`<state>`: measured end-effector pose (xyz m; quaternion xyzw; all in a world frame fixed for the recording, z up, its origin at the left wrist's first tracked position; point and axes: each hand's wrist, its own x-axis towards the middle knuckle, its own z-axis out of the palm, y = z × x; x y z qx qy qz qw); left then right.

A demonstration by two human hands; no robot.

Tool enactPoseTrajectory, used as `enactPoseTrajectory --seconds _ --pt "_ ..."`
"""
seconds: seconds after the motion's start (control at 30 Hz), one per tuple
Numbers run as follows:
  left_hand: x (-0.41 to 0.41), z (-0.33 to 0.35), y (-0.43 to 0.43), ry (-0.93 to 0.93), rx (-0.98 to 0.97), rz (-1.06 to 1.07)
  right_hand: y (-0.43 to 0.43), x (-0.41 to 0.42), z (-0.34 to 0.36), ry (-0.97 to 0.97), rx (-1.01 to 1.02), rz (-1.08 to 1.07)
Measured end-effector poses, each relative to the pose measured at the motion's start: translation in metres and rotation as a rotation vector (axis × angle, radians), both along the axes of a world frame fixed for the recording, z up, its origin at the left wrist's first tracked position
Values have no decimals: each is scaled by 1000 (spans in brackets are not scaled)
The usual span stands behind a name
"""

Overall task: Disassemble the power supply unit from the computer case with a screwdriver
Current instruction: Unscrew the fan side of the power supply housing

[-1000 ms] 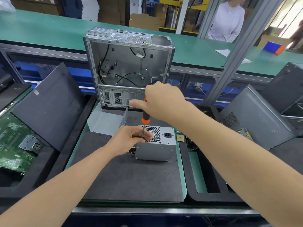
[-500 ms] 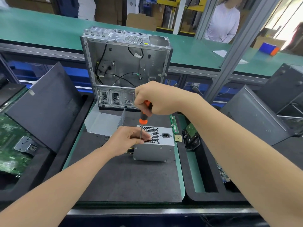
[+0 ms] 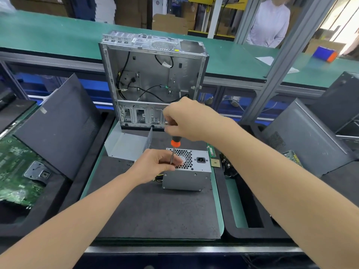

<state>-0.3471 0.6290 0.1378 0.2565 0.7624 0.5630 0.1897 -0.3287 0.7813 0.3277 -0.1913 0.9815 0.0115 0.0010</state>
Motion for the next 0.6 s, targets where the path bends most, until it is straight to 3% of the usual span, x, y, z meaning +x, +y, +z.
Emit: enactPoseTrajectory --seconds 0.13,0.27,0.33,0.43,0.53,0.6 --pt "2 0 -1 2 10 -2 16 -1 15 -150 -115 207" --pt "2 -1 1 -5 26 17 19 2 16 -241 -164 186" --pt "3 -3 2 6 20 30 14 5 10 -181 -122 137" --pt "3 -3 3 6 10 32 5 8 1 107 92 -97" --pt "2 -1 1 -3 11 17 -4 6 -3 70 69 -206" --pt "1 0 1 -15 18 6 -3 1 0 2 40 -119"
